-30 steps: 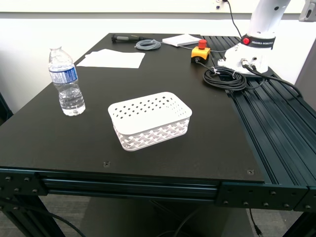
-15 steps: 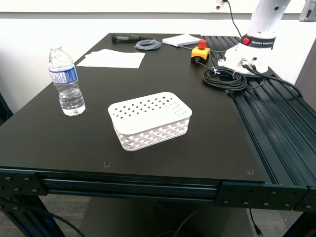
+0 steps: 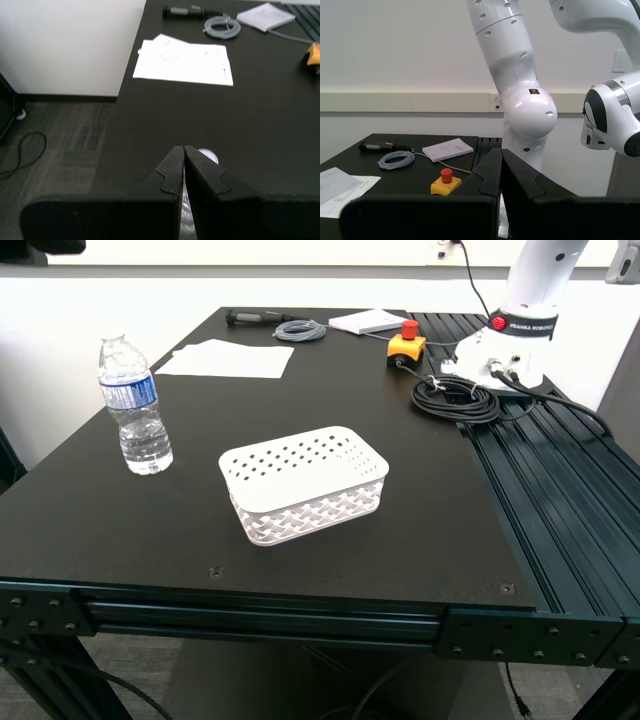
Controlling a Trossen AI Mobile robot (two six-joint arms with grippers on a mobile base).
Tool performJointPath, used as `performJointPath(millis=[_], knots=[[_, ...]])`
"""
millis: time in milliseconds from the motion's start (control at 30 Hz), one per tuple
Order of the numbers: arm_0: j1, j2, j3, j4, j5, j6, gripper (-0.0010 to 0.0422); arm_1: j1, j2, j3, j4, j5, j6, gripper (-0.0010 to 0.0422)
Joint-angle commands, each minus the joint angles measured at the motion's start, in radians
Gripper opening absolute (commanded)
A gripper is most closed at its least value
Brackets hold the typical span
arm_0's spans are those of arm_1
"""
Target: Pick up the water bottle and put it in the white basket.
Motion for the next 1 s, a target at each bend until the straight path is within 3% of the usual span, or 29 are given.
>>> performJointPath(millis=[33, 200, 400, 633, 800, 1000], knots=[[0.000, 0.000, 0.001, 0.003, 0.000, 0.000, 0.0001, 0.000, 0.017, 0.001, -0.010, 0.005, -0.006, 0.0000], [-0.001, 0.000, 0.001, 0.003, 0.000, 0.000, 0.0001, 0.000, 0.075, 0.000, -0.016, 0.169, -0.008, 0.0000], [-0.001, 0.000, 0.001, 0.003, 0.000, 0.000, 0.0001, 0.000, 0.211, 0.000, 0.036, 0.187, 0.047, 0.0019], [-0.001, 0.000, 0.001, 0.003, -0.001, 0.000, 0.0001, 0.000, 0.273, 0.000, 0.108, 0.212, 0.077, 0.0170], [0.000, 0.000, 0.001, 0.003, 0.000, 0.000, 0.0001, 0.000, 0.283, -0.001, 0.193, 0.134, 0.114, 0.0261], [0.000, 0.000, 0.001, 0.003, 0.000, 0.000, 0.0001, 0.000, 0.386, -0.001, 0.274, 0.125, 0.123, 0.0251]])
